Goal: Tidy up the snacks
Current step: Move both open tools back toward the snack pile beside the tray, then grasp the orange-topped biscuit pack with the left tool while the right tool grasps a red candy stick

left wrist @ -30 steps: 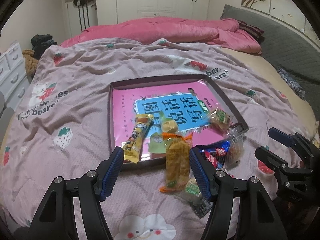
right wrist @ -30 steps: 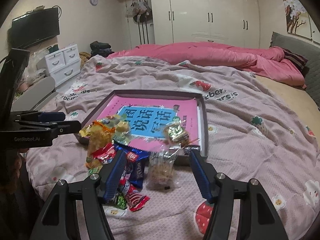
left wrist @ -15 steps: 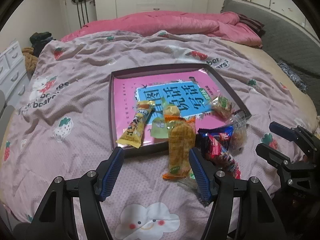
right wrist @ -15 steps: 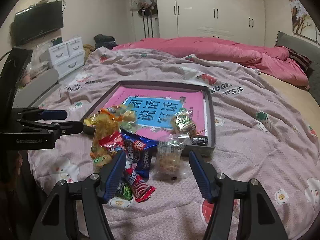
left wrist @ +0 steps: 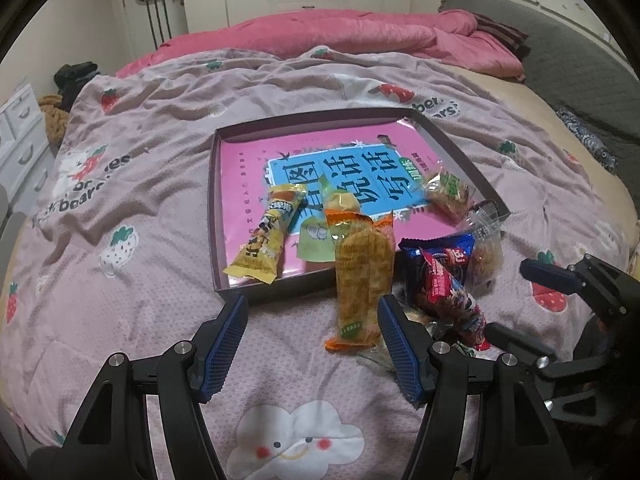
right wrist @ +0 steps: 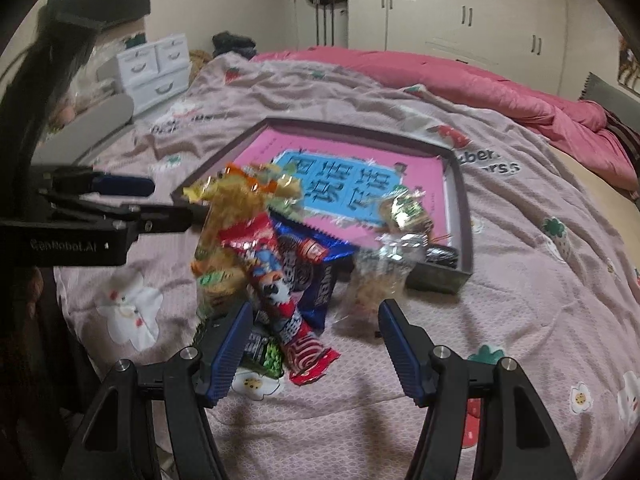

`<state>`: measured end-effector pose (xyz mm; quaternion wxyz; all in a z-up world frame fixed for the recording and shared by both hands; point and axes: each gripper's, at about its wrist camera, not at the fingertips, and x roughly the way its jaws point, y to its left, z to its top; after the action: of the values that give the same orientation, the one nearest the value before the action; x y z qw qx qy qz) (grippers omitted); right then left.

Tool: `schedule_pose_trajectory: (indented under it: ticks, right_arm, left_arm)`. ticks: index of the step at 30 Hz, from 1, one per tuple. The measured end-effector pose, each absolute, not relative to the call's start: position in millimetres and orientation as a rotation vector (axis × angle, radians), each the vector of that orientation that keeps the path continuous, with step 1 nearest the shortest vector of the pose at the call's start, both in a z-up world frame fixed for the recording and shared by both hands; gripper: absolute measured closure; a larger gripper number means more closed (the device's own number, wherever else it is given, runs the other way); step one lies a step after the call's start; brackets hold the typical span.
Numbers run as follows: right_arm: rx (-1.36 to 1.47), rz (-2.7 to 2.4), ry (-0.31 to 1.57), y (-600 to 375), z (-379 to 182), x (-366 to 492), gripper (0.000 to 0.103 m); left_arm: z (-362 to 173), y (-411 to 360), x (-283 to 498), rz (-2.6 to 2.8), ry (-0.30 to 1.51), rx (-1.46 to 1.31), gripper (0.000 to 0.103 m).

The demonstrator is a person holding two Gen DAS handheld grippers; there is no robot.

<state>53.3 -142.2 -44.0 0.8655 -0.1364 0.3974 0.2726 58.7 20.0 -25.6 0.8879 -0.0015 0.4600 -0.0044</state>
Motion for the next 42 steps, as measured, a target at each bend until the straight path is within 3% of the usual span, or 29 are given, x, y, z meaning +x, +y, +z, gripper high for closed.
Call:
schedule_pose_trajectory:
  ticks: [10, 16, 26, 42]
  right_arm:
    - [-0.353, 0.575, 0.867, -126, -65, 60, 0.039]
    - [-0.365, 0.592, 0.862, -119, -72, 63, 0.048]
    - [-0.327, 0.607, 0.879, -126, -73, 69, 0.081]
    - [-0.188, 0.608, 0.855, -150, -55, 77, 0.084]
  left_arm:
    - [-38, 16, 66, -0.029, 0.985, -0.008, 0.034]
    - [-45, 14, 71, -0.047, 0.997, -0.028, 0.034]
    - [-56, 10, 80, -0.063, 1.021, -0.064, 0.034]
    - [-75, 8, 100, -0.075, 1.056, -0.162, 0.034]
